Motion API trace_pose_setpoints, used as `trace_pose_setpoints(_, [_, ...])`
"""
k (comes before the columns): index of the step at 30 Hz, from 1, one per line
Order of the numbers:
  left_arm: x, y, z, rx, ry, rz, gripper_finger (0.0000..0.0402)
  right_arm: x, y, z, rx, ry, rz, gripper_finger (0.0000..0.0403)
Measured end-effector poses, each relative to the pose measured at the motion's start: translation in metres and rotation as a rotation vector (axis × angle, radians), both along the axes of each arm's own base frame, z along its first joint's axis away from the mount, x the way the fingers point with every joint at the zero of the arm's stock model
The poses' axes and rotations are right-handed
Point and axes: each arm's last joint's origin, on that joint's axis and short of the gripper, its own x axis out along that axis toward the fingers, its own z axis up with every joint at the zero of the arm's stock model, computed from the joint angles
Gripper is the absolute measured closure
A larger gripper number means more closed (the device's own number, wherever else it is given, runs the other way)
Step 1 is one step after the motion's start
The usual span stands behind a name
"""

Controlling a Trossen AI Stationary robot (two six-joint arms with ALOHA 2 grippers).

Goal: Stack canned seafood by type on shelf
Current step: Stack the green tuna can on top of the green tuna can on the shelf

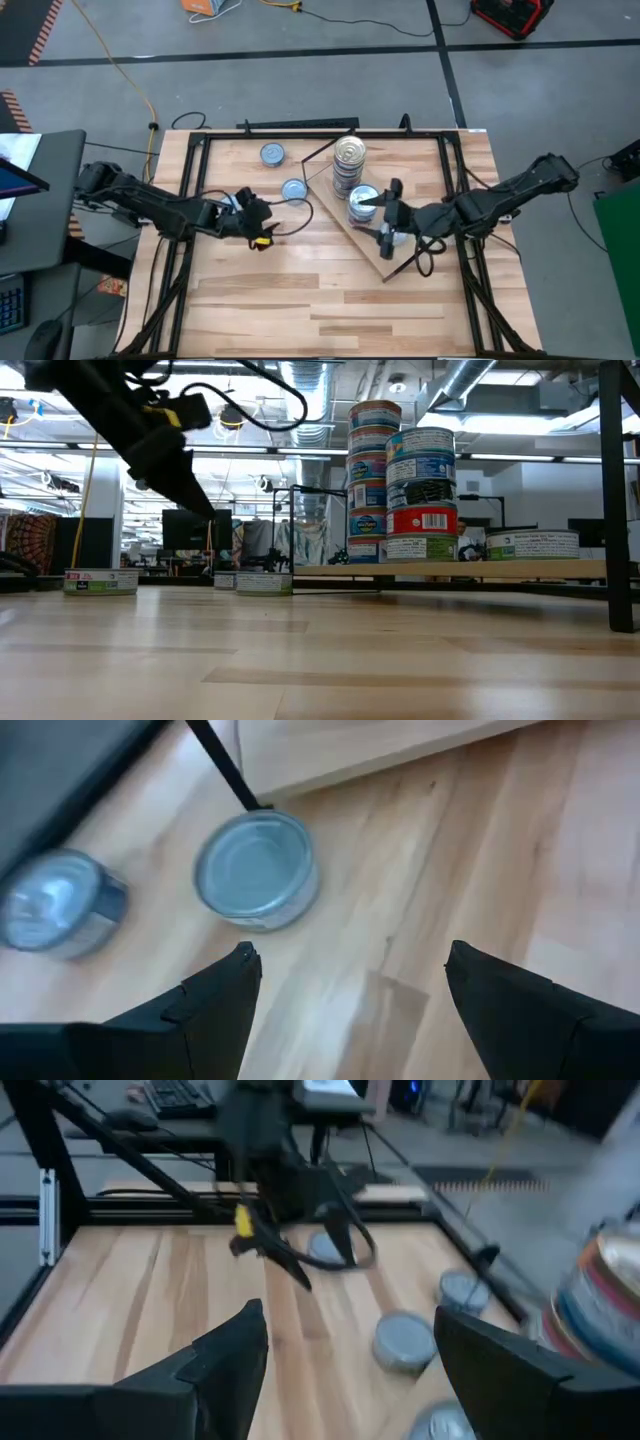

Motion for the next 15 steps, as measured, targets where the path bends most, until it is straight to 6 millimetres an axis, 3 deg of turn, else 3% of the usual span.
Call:
trace_pose_setpoints(4, [0.004,0.008,0.0,-0.108,-0.017,-0.029,0.0097,0.0,0.011,0.0,-0.063,-0.001,0.06,0.0093])
trace_pose_setpoints(8, [0.005,0.011,0.002,-0.057,-0.012,-0.04,0.0097,-0.009,0.018,-0.006,-0.073,0.011,0.092,0.0093])
trace_pose_setpoints(15, [0.016,0.008,0.009,0.111,-0.048,-0.161,0.0097,-0.019,0.0,-0.02,-0.069,-0.021,-0.016,0.0093])
